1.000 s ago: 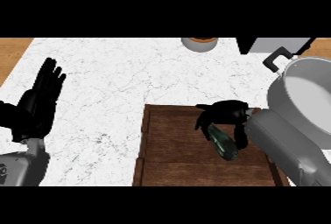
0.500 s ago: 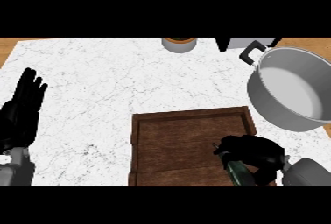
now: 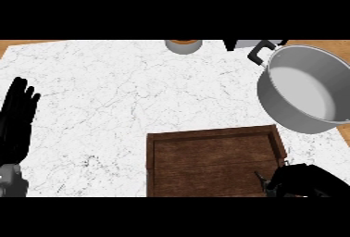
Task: Pick the eggplant from the tray and place it in the pot
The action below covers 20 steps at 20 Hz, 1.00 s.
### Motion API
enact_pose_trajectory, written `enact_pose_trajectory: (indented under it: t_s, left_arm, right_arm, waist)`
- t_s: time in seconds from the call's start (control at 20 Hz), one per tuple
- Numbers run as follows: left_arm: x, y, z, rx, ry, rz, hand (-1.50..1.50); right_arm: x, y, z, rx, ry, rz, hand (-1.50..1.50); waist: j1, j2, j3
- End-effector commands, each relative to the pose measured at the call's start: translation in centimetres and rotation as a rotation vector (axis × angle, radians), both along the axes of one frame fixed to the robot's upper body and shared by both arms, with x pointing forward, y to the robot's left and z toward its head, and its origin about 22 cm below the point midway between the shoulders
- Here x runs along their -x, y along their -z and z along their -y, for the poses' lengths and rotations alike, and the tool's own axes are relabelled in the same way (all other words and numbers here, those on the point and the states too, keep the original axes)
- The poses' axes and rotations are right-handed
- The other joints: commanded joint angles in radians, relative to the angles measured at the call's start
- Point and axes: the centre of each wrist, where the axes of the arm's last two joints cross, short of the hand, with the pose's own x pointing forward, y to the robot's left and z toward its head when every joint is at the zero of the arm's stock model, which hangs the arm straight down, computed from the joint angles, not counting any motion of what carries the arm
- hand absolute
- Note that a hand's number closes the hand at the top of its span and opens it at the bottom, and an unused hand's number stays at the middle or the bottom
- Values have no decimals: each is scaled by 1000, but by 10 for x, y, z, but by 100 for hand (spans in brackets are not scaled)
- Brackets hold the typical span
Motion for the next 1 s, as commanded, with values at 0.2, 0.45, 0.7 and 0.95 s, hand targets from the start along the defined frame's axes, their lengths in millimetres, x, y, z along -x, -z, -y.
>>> enact_pose_trajectory:
  t_s: [0.2, 0.45, 0.7, 0.95]
  left_arm:
    - [1, -8, 10, -8, 38, 11, 0]
    - [-1, -15, 16, 6, 100, 23, 0]
    - [-20, -6, 12, 17, 118, 35, 0]
    - [-18, -19, 36, 18, 163, 34, 0]
  right_arm:
    - [25, -72, 31, -294, 287, 187, 150]
    - [28, -117, 70, -349, 444, 271, 150]
    - [27, -140, 115, -386, 530, 204, 150]
    - [8, -137, 127, -397, 597, 186, 150]
  waist:
    - [32, 13, 1]
    - [95, 23, 2]
    - [131, 34, 3]
    - [153, 35, 4]
